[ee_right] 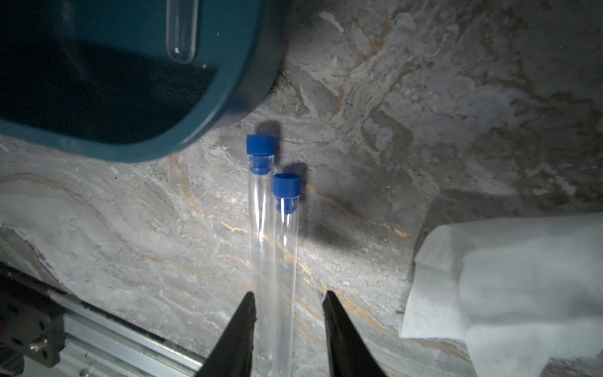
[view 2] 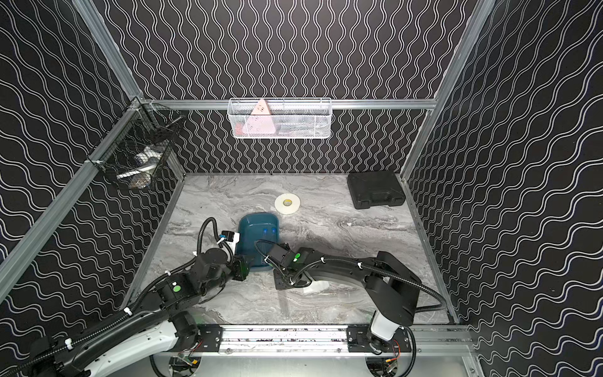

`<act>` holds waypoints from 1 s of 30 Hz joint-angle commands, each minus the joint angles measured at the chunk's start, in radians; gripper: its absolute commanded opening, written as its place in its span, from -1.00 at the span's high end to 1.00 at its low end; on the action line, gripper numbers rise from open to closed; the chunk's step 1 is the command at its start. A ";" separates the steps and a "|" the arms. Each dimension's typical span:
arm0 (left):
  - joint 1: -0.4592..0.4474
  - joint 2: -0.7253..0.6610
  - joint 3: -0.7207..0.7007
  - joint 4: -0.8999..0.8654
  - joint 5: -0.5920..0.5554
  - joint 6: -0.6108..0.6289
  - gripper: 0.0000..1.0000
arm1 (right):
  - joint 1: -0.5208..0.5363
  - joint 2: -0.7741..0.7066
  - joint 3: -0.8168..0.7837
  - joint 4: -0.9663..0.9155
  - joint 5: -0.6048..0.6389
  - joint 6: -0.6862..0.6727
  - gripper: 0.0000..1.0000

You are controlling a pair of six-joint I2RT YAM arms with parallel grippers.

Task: Wipe the exteriors of test tubes
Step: Pick up the test tube at the center of the board.

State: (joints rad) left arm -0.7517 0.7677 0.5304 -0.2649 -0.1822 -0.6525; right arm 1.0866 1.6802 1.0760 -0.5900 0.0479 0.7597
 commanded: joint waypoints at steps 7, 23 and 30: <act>0.005 -0.004 -0.012 0.000 0.002 0.002 0.31 | 0.004 0.058 0.017 0.030 0.017 0.019 0.35; 0.011 -0.005 -0.022 0.013 0.011 -0.004 0.31 | 0.004 0.129 0.037 -0.013 0.074 0.021 0.43; 0.011 0.013 -0.022 0.027 0.028 -0.004 0.30 | -0.009 0.170 0.043 -0.093 0.154 0.025 0.46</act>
State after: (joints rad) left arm -0.7425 0.7723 0.5079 -0.2619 -0.1589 -0.6537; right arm 1.0874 1.8305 1.1210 -0.6041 0.1402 0.7700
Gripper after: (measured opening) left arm 0.349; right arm 0.272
